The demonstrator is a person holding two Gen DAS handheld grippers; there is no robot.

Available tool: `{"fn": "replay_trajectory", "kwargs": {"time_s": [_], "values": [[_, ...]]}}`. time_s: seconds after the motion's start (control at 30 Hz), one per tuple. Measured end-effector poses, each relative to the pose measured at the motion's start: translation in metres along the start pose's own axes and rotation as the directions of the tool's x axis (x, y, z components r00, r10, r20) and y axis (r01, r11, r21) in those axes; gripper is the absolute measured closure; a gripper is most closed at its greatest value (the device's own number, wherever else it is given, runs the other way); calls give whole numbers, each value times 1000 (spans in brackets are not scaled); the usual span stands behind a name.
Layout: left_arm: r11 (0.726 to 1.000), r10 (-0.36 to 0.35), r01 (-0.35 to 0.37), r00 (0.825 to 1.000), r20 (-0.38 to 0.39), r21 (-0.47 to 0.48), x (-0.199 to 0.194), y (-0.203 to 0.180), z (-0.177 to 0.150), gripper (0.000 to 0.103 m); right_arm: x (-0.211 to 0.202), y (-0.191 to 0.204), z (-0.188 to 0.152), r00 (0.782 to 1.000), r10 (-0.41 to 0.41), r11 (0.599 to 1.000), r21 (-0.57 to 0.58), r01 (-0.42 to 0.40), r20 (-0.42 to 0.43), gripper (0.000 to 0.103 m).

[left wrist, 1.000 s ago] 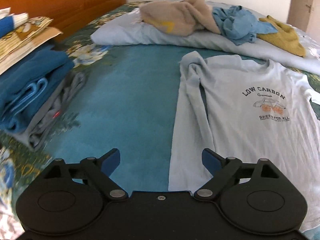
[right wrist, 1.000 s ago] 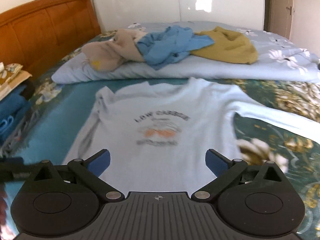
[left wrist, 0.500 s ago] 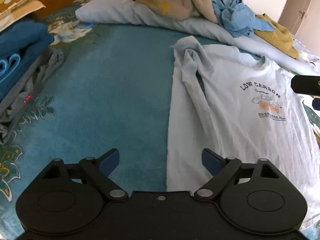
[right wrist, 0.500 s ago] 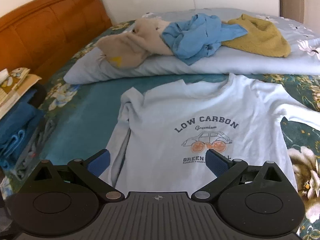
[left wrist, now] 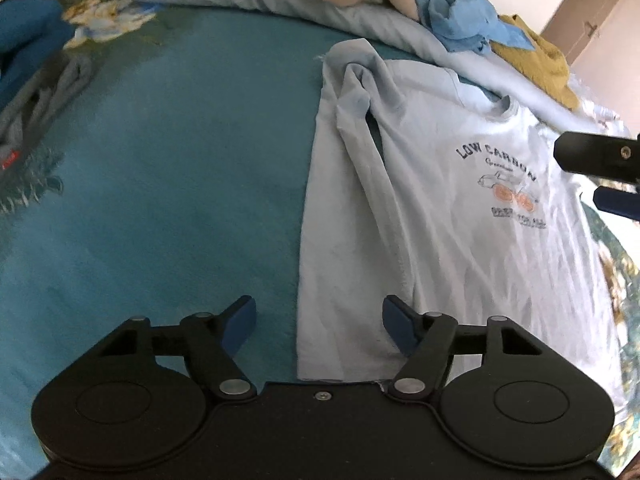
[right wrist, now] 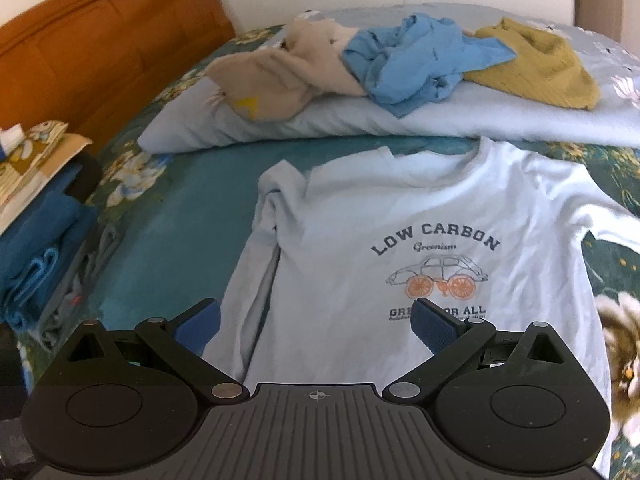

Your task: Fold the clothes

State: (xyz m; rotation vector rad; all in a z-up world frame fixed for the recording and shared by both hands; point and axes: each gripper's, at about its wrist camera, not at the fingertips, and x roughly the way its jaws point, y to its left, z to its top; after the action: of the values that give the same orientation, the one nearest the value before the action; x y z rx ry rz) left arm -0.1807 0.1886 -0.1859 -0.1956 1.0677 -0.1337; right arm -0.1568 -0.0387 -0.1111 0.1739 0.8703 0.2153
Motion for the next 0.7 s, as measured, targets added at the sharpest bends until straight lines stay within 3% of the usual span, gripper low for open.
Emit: {"fn": "replay_trajectory", "kwargs": {"time_s": [0.2, 0.33, 0.43, 0.53, 0.7], "values": [[1000, 8, -8, 1000, -10, -21, 1, -4, -1, 59, 1, 1, 1, 1000, 17, 999, -33, -18, -18, 1], [999, 13, -13, 1000, -17, -35, 2, -6, -1, 86, 8, 0, 9, 999, 27, 998, -50, -29, -31, 1], [999, 17, -18, 1000, -22, -45, 3, -8, -1, 96, 11, -5, 15, 999, 31, 998, -54, -33, -35, 1], [999, 28, -29, 999, -21, -46, 4, -14, 0, 103, 10, -12, 16, 998, 41, 997, -57, -43, -39, 1], [996, 81, -81, 997, -10, -28, -2, -26, 6, 103, 8, -28, 20, 998, 48, 997, -51, -50, -40, 1]]}}
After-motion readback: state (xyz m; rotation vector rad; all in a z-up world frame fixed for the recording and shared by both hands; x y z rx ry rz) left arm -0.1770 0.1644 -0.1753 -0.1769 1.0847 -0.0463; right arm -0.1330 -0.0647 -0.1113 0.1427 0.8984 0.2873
